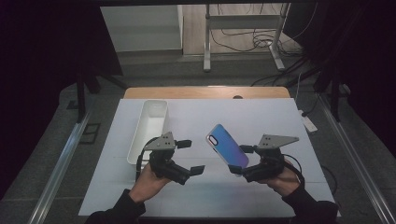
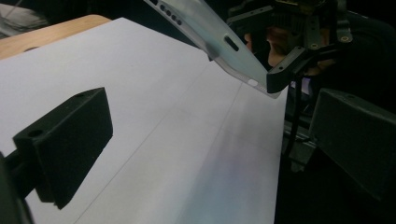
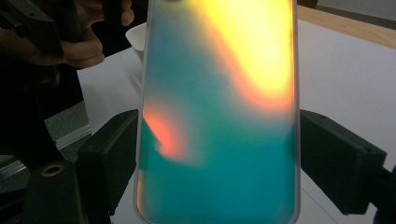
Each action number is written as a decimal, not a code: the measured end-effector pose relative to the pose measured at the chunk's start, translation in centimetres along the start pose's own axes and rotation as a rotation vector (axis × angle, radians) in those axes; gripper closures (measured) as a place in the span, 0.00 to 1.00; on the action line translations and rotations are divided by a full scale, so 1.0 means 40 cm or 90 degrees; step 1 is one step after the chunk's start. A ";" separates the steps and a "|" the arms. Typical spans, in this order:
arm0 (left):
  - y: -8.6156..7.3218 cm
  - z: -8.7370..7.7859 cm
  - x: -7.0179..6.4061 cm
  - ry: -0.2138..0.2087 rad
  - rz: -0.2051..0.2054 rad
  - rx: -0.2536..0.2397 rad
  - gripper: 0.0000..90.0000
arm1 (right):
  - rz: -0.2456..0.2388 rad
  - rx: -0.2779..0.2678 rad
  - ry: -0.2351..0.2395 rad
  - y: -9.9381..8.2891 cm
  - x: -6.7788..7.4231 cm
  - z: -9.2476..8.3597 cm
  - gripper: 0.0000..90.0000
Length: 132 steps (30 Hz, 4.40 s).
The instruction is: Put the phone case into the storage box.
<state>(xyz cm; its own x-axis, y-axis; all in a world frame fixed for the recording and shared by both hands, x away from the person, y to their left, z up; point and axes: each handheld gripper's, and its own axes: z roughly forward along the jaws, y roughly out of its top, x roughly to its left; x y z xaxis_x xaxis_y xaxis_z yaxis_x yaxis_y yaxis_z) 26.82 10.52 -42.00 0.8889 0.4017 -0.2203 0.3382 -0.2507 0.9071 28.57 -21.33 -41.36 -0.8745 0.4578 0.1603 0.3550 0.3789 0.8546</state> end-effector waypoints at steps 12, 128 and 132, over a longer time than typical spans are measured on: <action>0.018 0.026 0.010 -0.053 0.000 -0.008 0.01 | -0.011 -0.011 0.021 0.002 0.009 0.002 0.19; 0.035 0.030 0.057 -0.078 -0.010 0.057 0.98 | -0.011 0.103 -0.060 -0.051 -0.009 0.016 0.01; 0.040 0.031 0.062 -0.062 -0.007 0.066 0.98 | -0.007 0.100 -0.072 -0.054 -0.008 0.003 0.01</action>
<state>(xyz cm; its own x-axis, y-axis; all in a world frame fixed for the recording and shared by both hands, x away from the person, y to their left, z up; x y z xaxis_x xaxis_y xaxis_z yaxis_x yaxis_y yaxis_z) 29.95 10.01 -41.54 0.9092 0.3192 -0.2675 0.3729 -0.3381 0.8641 28.13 -22.18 -43.31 -0.8391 0.5368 0.0879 0.4008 0.5009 0.7671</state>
